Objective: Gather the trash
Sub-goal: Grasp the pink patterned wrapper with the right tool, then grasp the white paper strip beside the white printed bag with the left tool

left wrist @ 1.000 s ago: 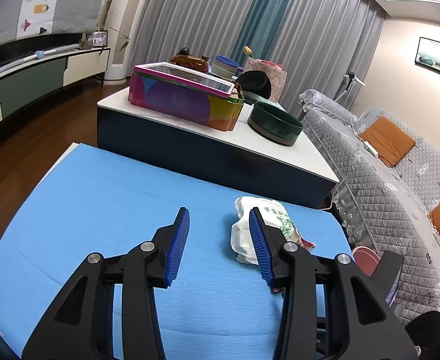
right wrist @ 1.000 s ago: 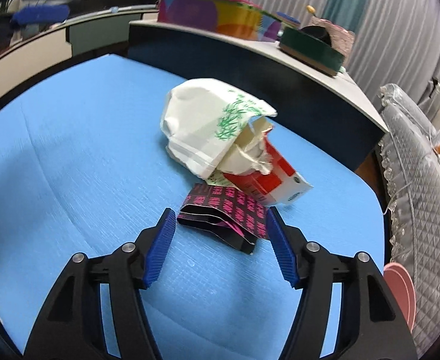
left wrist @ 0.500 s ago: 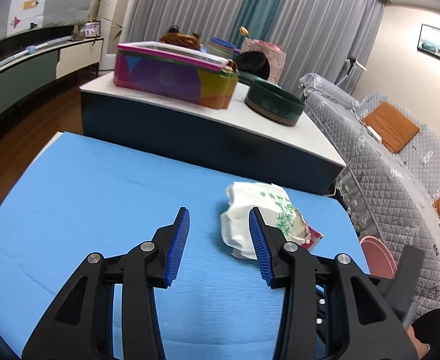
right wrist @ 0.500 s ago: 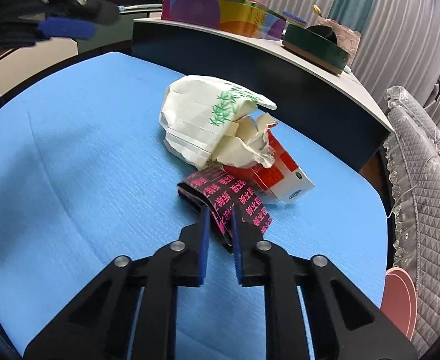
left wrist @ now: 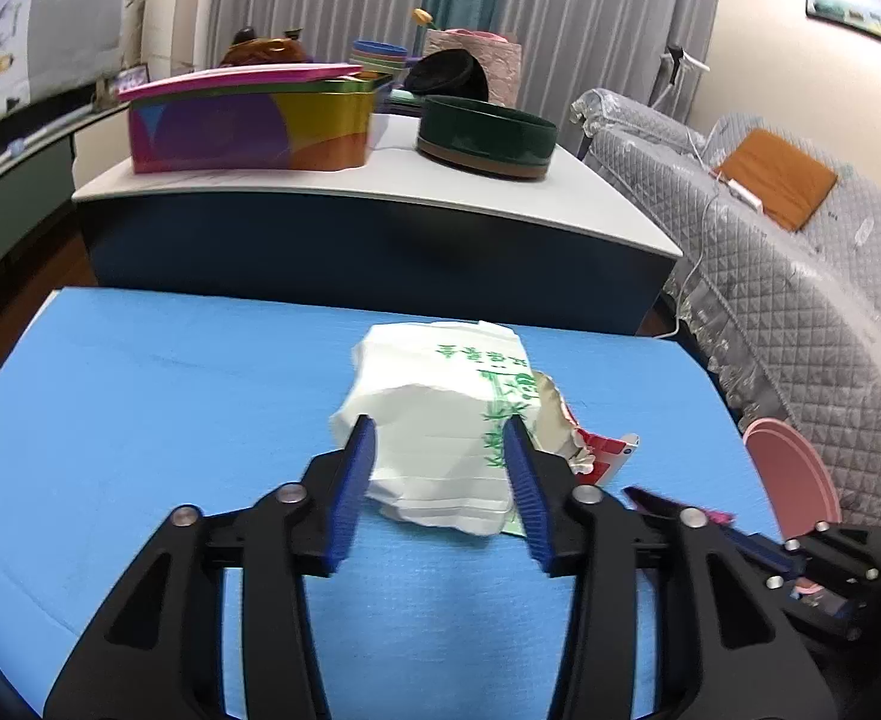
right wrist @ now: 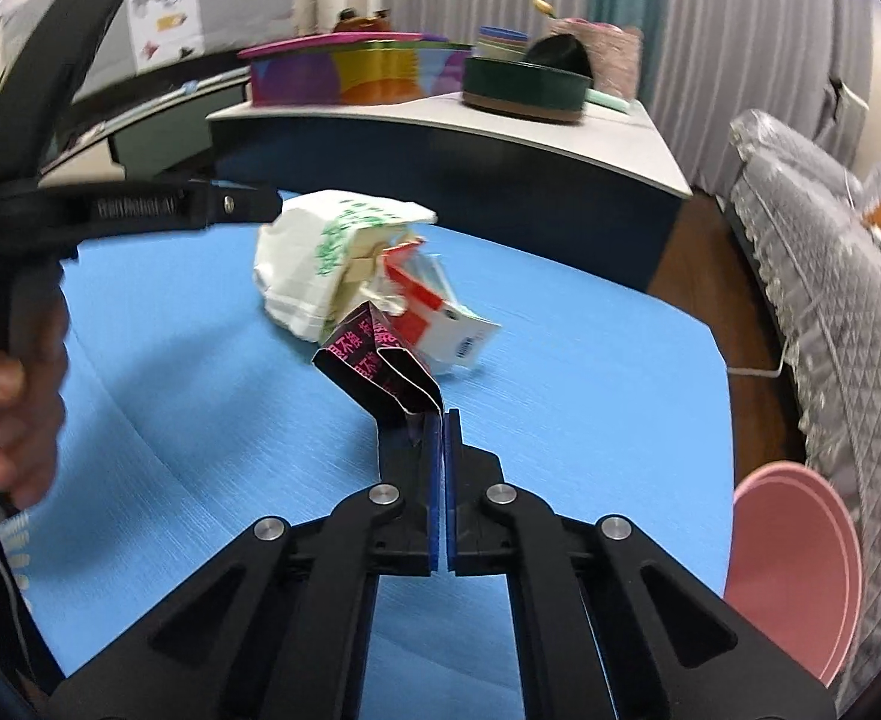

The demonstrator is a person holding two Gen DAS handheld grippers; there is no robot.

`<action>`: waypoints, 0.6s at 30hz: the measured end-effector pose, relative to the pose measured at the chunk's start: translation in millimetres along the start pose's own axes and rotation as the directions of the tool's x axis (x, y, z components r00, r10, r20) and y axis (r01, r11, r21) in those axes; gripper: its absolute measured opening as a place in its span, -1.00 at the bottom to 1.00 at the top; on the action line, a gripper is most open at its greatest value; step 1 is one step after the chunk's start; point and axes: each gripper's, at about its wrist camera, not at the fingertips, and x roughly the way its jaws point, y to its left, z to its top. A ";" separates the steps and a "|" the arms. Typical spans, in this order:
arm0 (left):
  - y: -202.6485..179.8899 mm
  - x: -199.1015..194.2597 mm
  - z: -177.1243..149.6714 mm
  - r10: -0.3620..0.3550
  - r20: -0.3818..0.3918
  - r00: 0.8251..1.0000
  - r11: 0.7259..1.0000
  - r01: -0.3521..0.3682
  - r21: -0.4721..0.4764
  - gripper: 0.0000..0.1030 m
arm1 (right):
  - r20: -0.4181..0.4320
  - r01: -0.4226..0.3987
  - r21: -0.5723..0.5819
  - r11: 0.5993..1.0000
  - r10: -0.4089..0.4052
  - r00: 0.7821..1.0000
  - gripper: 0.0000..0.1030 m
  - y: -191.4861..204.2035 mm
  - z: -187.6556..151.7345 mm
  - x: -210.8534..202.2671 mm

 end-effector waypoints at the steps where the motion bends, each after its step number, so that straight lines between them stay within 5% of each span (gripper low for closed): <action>1: -4.7 1.7 -0.3 0.013 0.008 1.000 1.000 -0.013 0.010 0.04 | 0.002 -0.001 0.019 1.000 0.001 1.000 -0.98 -4.4 -0.2 -1.9; 18: -40.8 43.0 -1.0 0.181 -0.016 0.983 0.978 -0.179 0.104 0.21 | -0.022 0.013 0.159 0.987 -0.009 1.000 -0.98 -39.8 -7.7 -4.6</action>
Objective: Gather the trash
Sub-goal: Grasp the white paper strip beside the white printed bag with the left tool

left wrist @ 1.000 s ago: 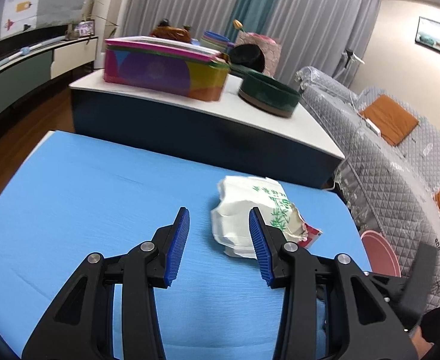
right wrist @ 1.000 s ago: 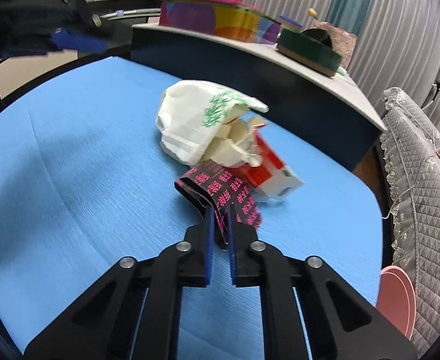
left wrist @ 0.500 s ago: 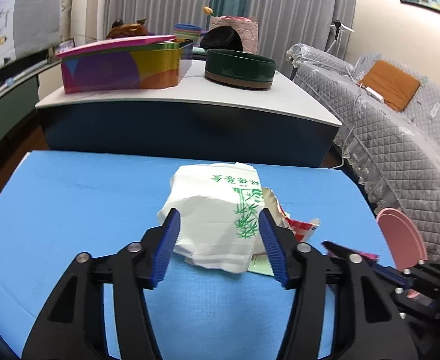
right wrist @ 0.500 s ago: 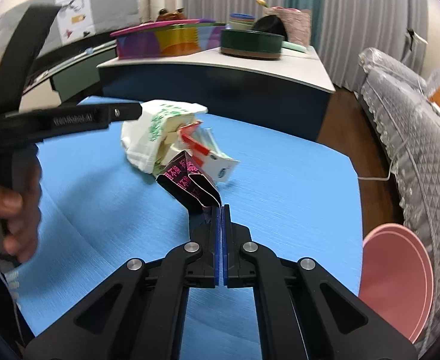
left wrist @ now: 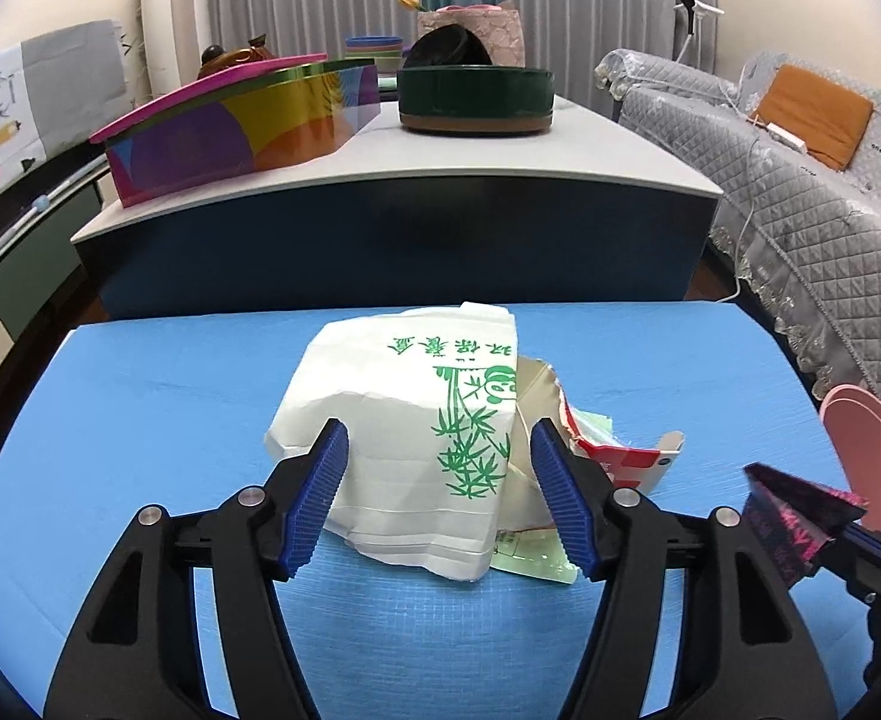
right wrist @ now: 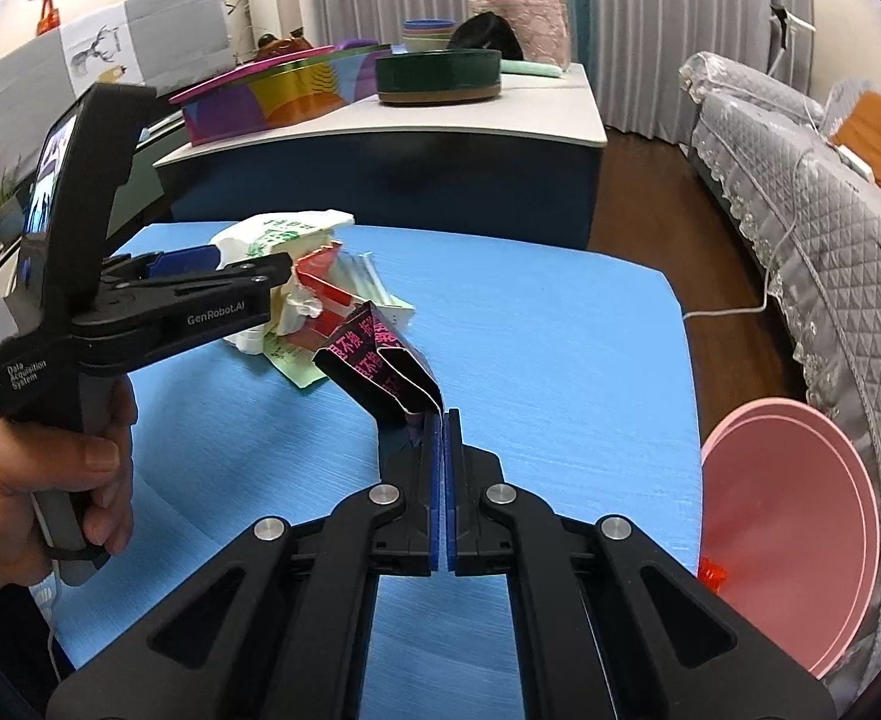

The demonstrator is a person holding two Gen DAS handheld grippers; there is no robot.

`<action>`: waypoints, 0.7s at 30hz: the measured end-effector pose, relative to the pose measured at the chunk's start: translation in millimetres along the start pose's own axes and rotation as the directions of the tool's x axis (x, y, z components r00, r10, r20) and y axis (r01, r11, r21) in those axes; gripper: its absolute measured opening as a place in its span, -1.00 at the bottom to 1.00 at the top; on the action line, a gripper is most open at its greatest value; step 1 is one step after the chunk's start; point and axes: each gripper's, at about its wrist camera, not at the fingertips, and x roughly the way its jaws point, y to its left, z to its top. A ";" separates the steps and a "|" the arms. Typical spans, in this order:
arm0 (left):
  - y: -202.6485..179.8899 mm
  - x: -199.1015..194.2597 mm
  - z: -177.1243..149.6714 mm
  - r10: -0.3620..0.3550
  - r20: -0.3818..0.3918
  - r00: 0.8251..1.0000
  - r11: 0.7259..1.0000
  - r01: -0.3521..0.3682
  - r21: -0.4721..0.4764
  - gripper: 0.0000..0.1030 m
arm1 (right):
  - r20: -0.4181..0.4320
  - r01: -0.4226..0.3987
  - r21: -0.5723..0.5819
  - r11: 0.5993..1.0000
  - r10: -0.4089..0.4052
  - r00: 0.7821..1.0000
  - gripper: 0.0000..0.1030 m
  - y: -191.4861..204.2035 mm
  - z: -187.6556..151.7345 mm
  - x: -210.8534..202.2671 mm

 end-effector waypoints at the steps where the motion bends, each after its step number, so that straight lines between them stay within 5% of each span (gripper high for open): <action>1: -0.3 0.4 -0.2 0.001 -0.002 1.000 1.000 -0.001 0.001 0.21 | -0.001 0.000 0.010 1.000 0.000 1.000 -0.98 -2.1 0.5 0.7; 3: 1.3 0.4 -0.2 0.008 -0.005 1.000 1.000 -0.008 -0.002 0.16 | -0.002 -0.001 0.021 1.000 0.001 1.000 -0.98 -3.8 1.1 0.9; 15: 24.4 -14.5 -0.6 0.012 -0.009 1.000 0.997 -0.013 -0.079 -0.79 | 0.009 -0.007 0.040 0.999 0.007 1.000 -0.98 -2.4 5.7 -0.5; 21: 39.9 -25.1 -0.2 0.016 0.005 1.000 0.995 -0.016 -0.103 -1.00 | 0.016 -0.006 0.056 0.998 0.005 1.000 -0.98 -1.4 7.9 -3.9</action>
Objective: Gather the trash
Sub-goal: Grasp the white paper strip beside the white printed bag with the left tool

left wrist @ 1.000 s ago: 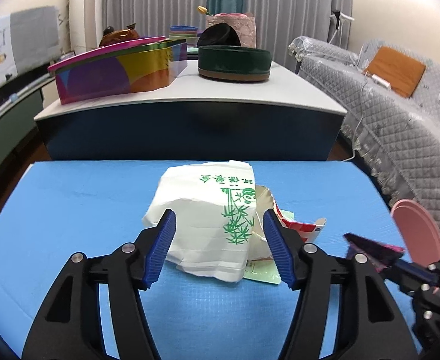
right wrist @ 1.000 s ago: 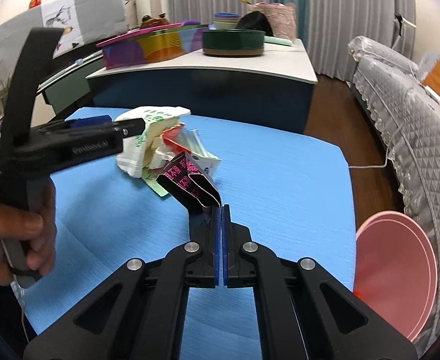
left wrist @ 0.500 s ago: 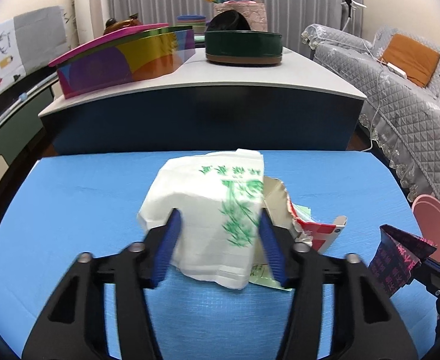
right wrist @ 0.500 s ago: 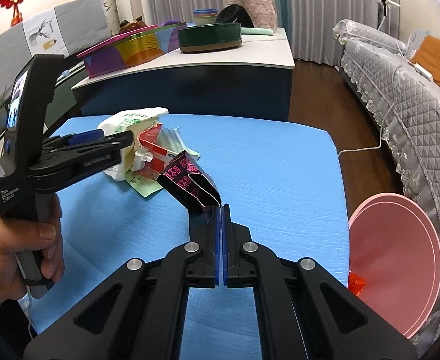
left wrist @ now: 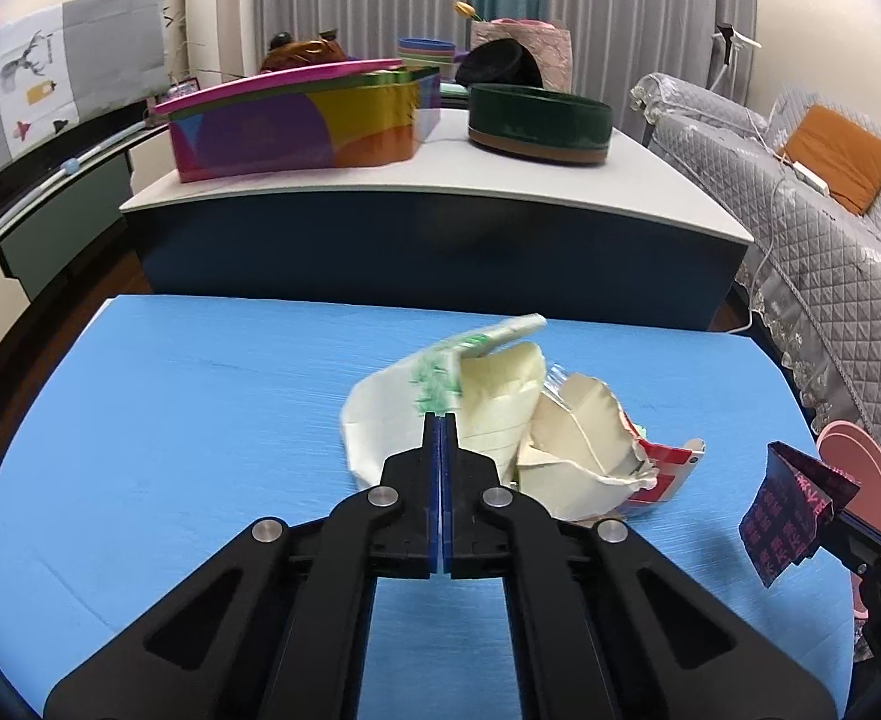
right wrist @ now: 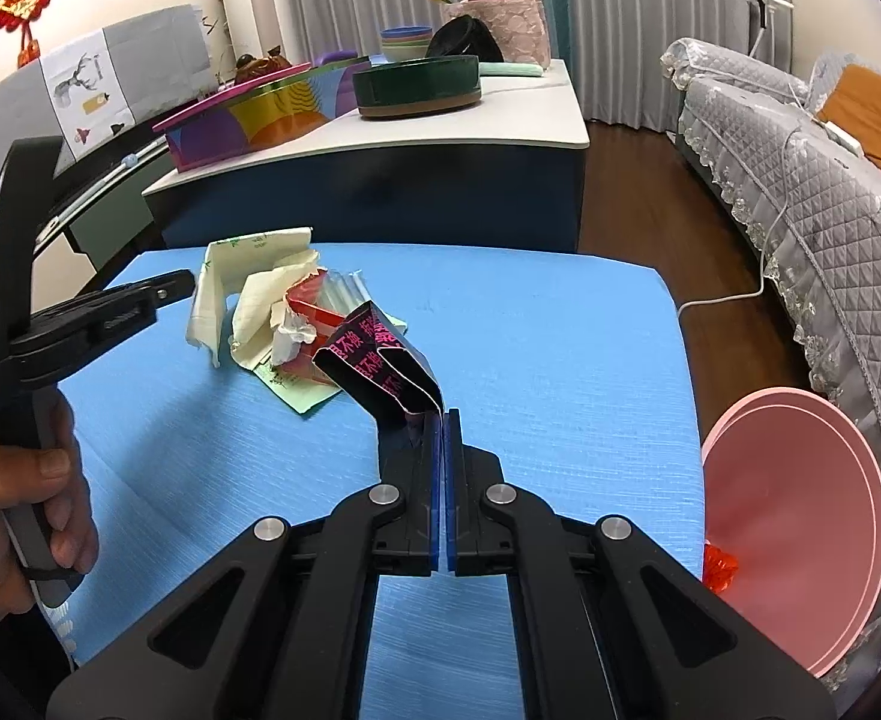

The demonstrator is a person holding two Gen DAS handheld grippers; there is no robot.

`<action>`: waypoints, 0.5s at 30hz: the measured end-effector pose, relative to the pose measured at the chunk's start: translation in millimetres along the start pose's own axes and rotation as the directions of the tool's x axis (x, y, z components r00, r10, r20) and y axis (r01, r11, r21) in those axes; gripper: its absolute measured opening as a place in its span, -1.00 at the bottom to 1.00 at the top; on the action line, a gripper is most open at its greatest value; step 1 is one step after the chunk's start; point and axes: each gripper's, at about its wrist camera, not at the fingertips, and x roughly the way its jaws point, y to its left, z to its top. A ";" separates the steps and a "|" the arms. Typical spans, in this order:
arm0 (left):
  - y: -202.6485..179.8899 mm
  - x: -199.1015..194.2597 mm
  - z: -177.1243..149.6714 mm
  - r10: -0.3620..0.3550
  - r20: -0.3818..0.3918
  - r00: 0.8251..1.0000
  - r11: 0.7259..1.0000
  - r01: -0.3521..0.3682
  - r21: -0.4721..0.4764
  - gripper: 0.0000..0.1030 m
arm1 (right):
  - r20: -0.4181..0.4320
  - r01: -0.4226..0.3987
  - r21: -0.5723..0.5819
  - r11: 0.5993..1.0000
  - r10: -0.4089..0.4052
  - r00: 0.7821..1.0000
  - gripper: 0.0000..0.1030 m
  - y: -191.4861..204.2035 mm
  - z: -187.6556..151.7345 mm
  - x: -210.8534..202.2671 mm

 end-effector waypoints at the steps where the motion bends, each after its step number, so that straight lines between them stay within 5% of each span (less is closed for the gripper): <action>1: 2.7 -2.1 0.0 -0.001 0.003 1.000 1.000 0.001 -0.004 -1.00 | 0.001 0.001 0.001 1.000 -0.001 1.000 -0.98 0.4 0.4 -0.7; 9: 22.5 -11.3 -0.5 -0.072 -0.005 0.997 0.996 0.072 -0.054 -1.00 | 0.014 0.001 0.008 1.000 -0.001 1.000 -0.98 5.6 -0.4 -10.5; 11: 22.5 -9.2 -2.3 -0.111 -0.013 0.994 0.992 0.110 -0.063 -0.83 | 0.017 -0.004 0.017 1.000 0.003 1.000 -0.98 5.6 -0.6 -13.1; 13: 18.5 -8.7 -3.3 -0.108 0.003 0.994 0.993 0.108 -0.051 -0.14 | 0.019 -0.005 0.012 1.000 0.005 1.000 -0.98 6.4 -2.0 -15.5; 15: 11.6 -6.7 -2.3 -0.101 0.024 0.995 0.995 0.102 -0.024 -0.09 | 0.017 -0.001 0.005 1.000 0.001 1.000 -0.98 5.8 -4.0 -16.7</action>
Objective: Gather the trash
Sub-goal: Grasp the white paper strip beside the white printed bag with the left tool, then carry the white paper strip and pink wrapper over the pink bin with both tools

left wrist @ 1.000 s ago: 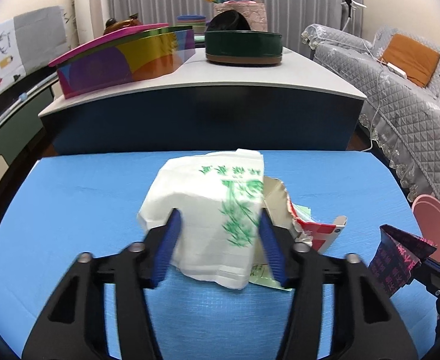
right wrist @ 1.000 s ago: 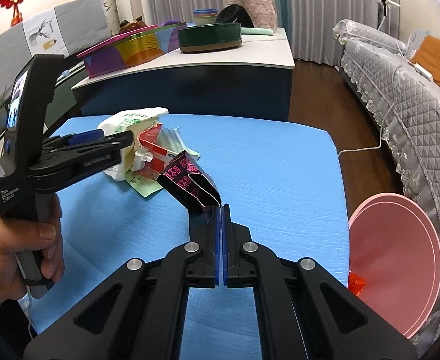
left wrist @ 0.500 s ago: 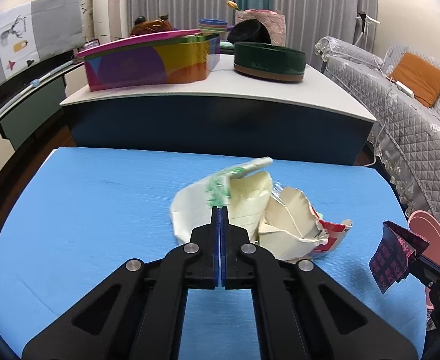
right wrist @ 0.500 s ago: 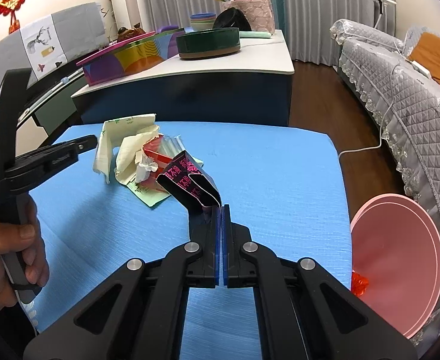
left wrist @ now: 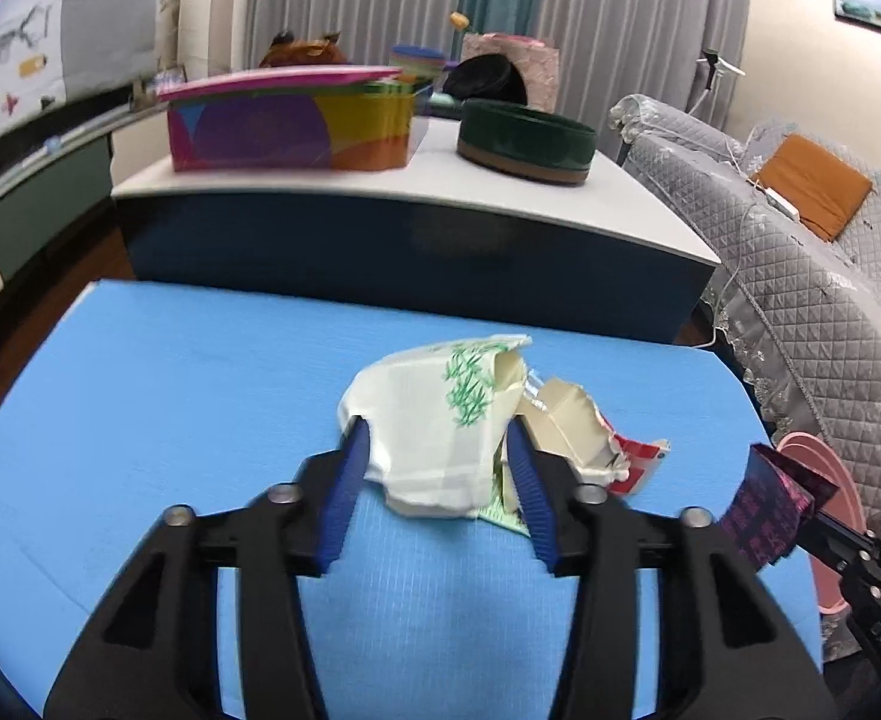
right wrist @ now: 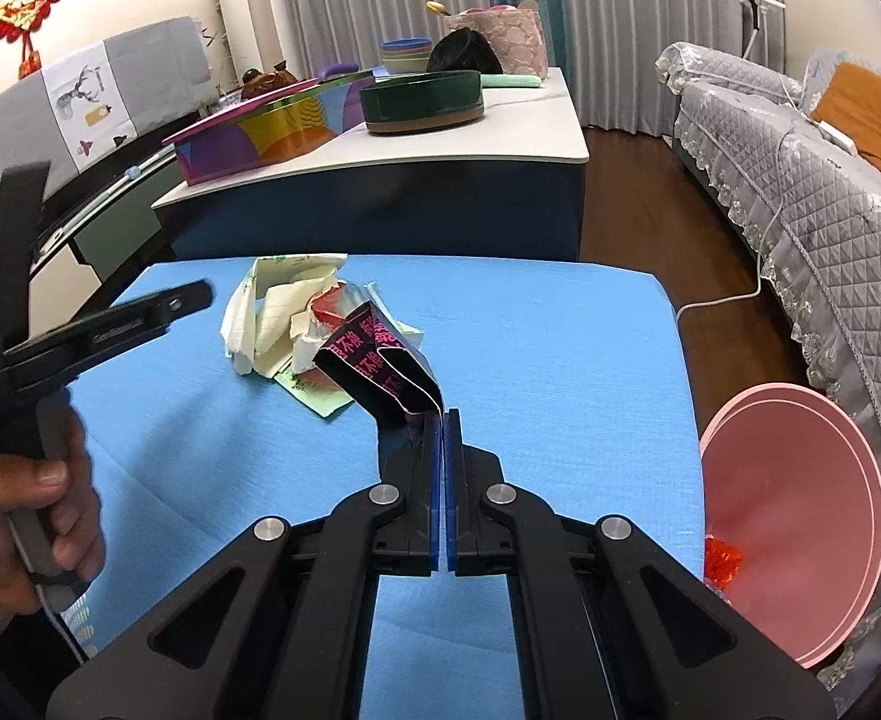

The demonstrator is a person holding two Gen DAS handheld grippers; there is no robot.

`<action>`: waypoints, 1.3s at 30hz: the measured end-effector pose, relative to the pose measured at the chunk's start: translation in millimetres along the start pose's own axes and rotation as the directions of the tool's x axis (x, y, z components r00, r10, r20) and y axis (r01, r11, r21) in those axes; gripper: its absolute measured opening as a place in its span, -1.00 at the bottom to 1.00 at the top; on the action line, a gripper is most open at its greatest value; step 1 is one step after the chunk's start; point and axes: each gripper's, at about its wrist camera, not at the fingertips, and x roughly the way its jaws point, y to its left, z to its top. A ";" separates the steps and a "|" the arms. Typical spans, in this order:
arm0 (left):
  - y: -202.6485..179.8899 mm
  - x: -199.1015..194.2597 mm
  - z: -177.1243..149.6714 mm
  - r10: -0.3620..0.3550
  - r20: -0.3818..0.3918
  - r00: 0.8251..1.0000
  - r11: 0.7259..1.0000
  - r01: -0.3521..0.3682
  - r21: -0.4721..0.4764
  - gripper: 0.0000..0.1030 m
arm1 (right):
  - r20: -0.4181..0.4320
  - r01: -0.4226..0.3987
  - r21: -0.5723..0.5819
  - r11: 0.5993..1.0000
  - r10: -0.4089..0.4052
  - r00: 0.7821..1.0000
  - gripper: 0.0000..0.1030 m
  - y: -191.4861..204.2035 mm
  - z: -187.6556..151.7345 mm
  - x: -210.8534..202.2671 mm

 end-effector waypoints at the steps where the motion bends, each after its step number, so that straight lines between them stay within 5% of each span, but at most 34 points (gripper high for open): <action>1: -3.6 3.2 1.1 0.000 0.002 1.000 1.000 0.000 0.012 -0.09 | -0.001 0.001 0.003 1.000 -0.001 1.000 -0.98 -1.5 -0.8 -0.3; 16: -19.6 46.4 11.6 0.092 -0.042 0.995 0.995 -0.091 0.033 -0.10 | -0.003 0.003 0.040 0.999 -0.003 1.000 -0.98 -21.7 1.0 1.7; 20: -8.2 50.8 13.0 0.102 -0.068 0.992 0.995 -0.102 0.008 -0.49 | -0.001 0.002 0.037 0.999 -0.002 1.000 -0.98 -19.9 2.3 2.3; 25: 2.7 37.5 17.3 0.122 -0.047 0.991 0.992 -0.123 -0.017 -0.83 | 0.006 0.007 0.041 0.999 -0.008 1.000 -0.98 -18.2 3.3 1.0; 39: 13.5 -25.5 25.7 0.081 0.047 0.996 0.996 -0.080 -0.041 -0.84 | 0.050 0.004 0.057 0.998 -0.006 0.999 -0.98 -12.9 6.9 -20.3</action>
